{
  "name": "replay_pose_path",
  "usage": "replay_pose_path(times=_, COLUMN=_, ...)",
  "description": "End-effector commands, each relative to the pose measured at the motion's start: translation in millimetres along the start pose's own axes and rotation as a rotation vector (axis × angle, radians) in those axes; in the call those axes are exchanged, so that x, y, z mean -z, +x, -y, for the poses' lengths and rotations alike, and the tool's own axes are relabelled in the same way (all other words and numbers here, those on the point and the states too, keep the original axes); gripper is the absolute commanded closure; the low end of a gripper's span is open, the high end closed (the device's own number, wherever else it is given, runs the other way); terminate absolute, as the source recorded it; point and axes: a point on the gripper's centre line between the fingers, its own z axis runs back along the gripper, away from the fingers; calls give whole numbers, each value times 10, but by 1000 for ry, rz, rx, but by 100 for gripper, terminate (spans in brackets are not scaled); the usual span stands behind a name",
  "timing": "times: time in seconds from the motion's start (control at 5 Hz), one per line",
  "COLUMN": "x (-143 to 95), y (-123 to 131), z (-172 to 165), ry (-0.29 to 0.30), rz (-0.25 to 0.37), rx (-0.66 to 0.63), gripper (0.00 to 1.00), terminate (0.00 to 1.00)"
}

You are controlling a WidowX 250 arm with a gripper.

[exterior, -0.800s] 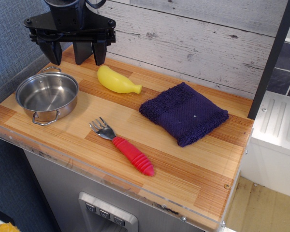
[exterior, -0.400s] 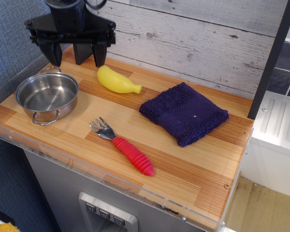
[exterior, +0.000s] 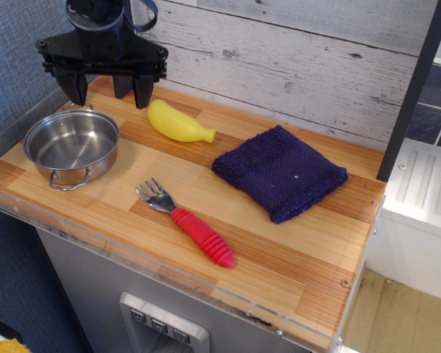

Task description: Move pot on top of purple cloth

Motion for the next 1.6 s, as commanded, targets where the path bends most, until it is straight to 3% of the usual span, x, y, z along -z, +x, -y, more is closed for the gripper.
replay_pose_path(times=0.0, x=183, y=69, z=-59, ry=-13, rz=-18, rx=46, gripper=0, terminate=0)
replay_pose_path(times=0.8, x=791, y=-73, z=-146, ry=30, rz=-159, rx=27, gripper=0, terminate=0)
replay_pose_path(times=1.0, x=842, y=-137, z=-140, ry=32, rz=-187, rx=24, gripper=0, terminate=0)
replay_pose_path(times=1.2, x=863, y=-163, z=-176, ry=23, rz=-199, rx=24, gripper=100, terminate=0)
replay_pose_path(times=1.4, x=839, y=-145, z=-220, ry=36, rz=-200, rx=15, gripper=100, terminate=0)
